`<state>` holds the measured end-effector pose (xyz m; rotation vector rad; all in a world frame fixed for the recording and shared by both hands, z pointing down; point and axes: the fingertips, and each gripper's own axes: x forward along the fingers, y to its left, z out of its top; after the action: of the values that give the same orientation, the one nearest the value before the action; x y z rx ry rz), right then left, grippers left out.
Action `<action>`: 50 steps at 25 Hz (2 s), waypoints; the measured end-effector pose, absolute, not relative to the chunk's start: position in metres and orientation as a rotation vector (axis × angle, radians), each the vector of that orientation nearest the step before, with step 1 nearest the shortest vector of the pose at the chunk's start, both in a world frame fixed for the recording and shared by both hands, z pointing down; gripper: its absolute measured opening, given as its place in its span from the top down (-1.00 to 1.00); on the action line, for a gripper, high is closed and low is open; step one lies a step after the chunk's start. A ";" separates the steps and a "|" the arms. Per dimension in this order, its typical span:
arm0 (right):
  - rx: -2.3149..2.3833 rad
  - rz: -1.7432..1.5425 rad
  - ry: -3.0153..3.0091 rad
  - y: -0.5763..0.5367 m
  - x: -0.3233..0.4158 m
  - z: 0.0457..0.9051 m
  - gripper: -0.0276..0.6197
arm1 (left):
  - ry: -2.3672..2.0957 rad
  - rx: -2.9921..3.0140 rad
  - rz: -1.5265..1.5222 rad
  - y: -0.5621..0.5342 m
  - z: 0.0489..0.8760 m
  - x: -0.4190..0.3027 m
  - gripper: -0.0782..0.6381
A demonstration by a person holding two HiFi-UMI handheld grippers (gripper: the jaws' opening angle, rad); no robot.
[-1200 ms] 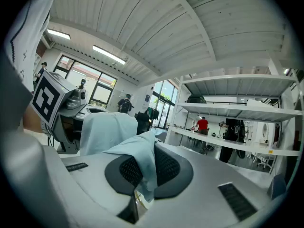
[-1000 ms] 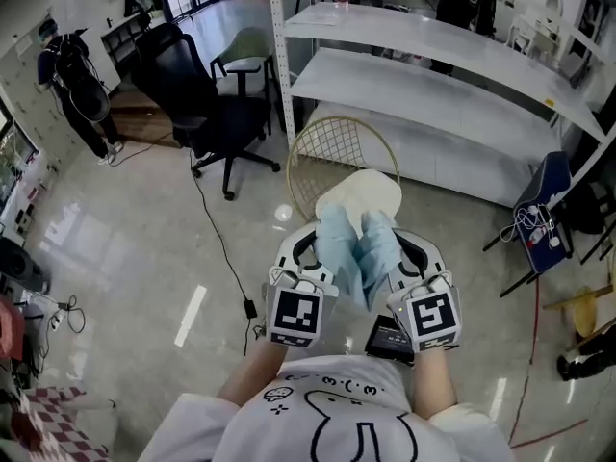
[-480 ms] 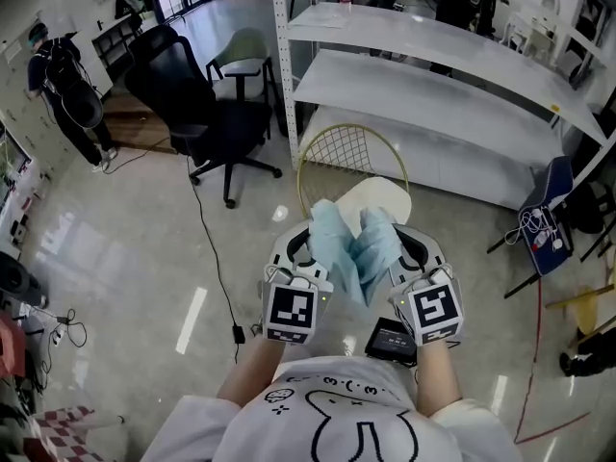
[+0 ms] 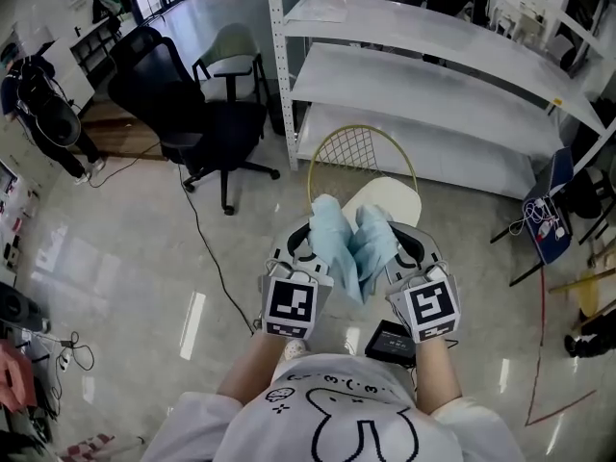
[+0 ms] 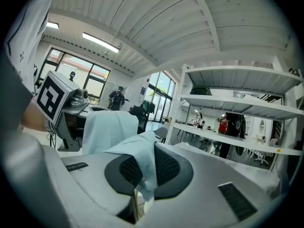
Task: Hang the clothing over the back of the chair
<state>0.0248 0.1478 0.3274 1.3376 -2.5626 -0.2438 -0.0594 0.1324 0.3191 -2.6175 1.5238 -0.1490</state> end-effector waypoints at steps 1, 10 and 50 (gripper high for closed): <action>1.352 -0.236 -2.557 0.143 0.019 0.327 0.81 | 1.517 -2.625 -0.149 0.127 0.318 -0.066 0.64; 1.468 -0.213 -2.482 0.114 -0.025 0.331 0.81 | 1.436 -2.697 -0.153 0.093 0.322 -0.116 0.65; 1.127 -0.049 -2.563 -0.157 0.066 0.391 0.81 | 1.636 -2.642 -0.421 -0.198 0.370 -0.072 0.64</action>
<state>0.0662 -0.1568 0.3914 1.1269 -2.5633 -0.0493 -0.0718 -0.1977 0.3704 -2.6420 1.6358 -0.4211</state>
